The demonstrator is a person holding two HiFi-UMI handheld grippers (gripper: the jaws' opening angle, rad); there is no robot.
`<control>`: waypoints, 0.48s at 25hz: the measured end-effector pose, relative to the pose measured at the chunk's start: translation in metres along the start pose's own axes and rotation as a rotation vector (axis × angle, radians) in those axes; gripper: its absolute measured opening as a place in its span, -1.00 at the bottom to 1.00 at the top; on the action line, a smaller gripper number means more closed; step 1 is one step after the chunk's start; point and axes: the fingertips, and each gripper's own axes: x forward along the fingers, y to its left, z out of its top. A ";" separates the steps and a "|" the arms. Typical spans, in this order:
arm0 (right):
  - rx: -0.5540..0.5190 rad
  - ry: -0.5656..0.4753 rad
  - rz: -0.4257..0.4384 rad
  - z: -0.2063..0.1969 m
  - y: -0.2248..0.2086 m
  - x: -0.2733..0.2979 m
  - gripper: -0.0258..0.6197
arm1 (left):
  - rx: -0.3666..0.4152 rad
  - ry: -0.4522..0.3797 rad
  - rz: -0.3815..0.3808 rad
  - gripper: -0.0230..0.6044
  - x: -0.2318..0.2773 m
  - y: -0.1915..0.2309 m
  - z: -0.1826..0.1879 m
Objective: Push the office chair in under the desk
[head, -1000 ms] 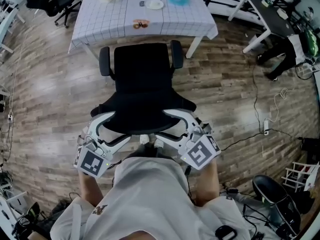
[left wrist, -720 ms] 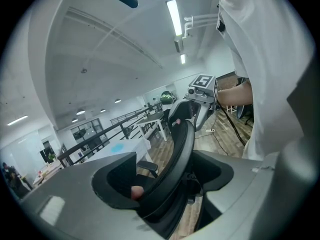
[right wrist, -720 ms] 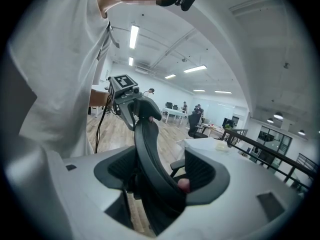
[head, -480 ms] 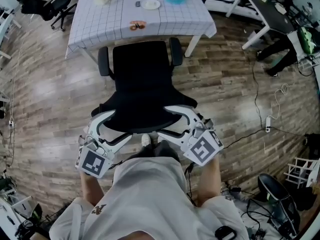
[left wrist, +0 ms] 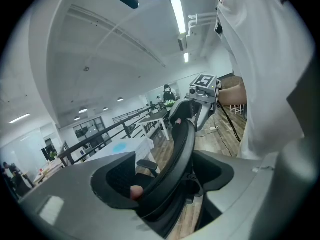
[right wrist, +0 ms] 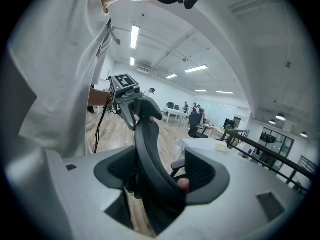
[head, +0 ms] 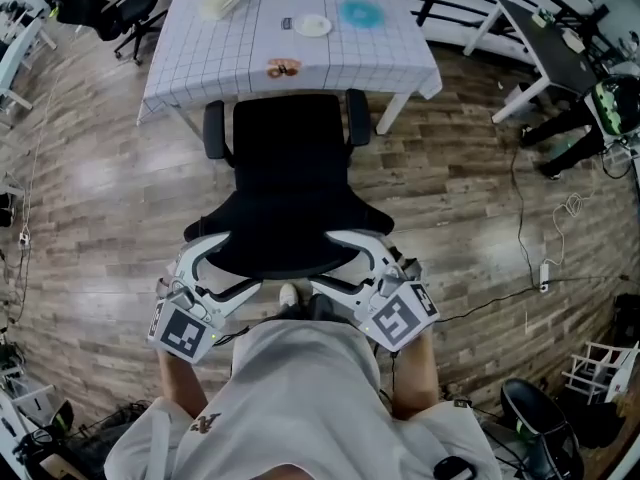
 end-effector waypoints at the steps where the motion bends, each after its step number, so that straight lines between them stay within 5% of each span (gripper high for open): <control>1: -0.002 -0.002 0.002 -0.001 -0.003 0.001 0.05 | -0.001 0.002 0.002 0.22 0.001 0.002 0.000; 12: -0.018 -0.018 0.017 -0.008 -0.032 -0.003 0.05 | -0.011 -0.012 0.014 0.23 0.024 0.017 0.006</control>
